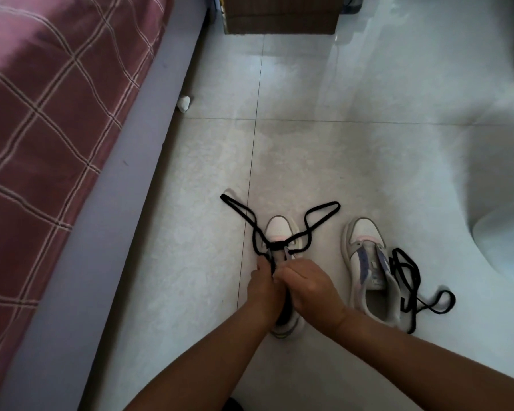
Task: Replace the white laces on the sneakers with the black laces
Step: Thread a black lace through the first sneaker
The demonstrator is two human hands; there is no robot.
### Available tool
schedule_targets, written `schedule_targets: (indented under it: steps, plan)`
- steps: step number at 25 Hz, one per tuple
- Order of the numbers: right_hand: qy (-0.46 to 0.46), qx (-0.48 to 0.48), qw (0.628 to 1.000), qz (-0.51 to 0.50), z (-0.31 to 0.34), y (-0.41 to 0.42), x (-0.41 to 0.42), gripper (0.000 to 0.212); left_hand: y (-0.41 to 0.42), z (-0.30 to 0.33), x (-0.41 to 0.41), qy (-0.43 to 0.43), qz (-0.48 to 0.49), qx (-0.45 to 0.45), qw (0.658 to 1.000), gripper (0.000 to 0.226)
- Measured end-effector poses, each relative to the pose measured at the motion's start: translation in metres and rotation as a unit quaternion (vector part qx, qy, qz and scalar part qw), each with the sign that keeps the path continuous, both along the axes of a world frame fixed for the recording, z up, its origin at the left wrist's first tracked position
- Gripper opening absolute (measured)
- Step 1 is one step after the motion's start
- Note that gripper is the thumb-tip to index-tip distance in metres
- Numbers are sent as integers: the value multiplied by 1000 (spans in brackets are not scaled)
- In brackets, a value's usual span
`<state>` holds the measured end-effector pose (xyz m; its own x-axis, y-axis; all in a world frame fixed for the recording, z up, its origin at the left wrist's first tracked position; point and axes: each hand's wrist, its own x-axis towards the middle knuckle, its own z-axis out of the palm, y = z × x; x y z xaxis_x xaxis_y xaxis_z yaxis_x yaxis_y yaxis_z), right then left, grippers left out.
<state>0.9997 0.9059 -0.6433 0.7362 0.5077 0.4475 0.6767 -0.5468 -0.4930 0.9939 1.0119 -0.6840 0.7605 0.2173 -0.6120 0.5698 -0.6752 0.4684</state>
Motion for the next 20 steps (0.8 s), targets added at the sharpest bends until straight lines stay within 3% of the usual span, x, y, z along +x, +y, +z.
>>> schedule_targets:
  steps: [3, 6, 8, 10, 12, 14, 17, 20]
  plan:
    - [13, 54, 998, 21, 22, -6, -12, 15, 1, 5, -3, -4, 46, -54, 997, 37]
    - [32, 45, 994, 89, 29, -27, -15, 14, -5, 13, -5, -6, -39, -16, 999, 37]
    - [148, 30, 988, 44, 24, -39, -5, 11, -4, 17, 3, 28, -166, 74, 983, 38]
    - [326, 79, 939, -75, 21, -48, 11, 10, 0, 31, 14, 21, -230, 95, 968, 36]
    - [411, 146, 890, -130, 20, -50, 29, 11, 8, 43, 22, -68, -199, 15, 978, 30]
    - [420, 176, 881, -129, 24, -51, 40, 16, 10, 58, 22, -152, -127, -94, 976, 22]
    - [426, 188, 879, -97, 31, -50, 47, 16, 3, 77, 20, -155, -31, -242, 957, 13]
    - [459, 214, 858, -82, 31, -48, 51, 7, 2, 83, 24, -180, 7, -217, 960, 12]
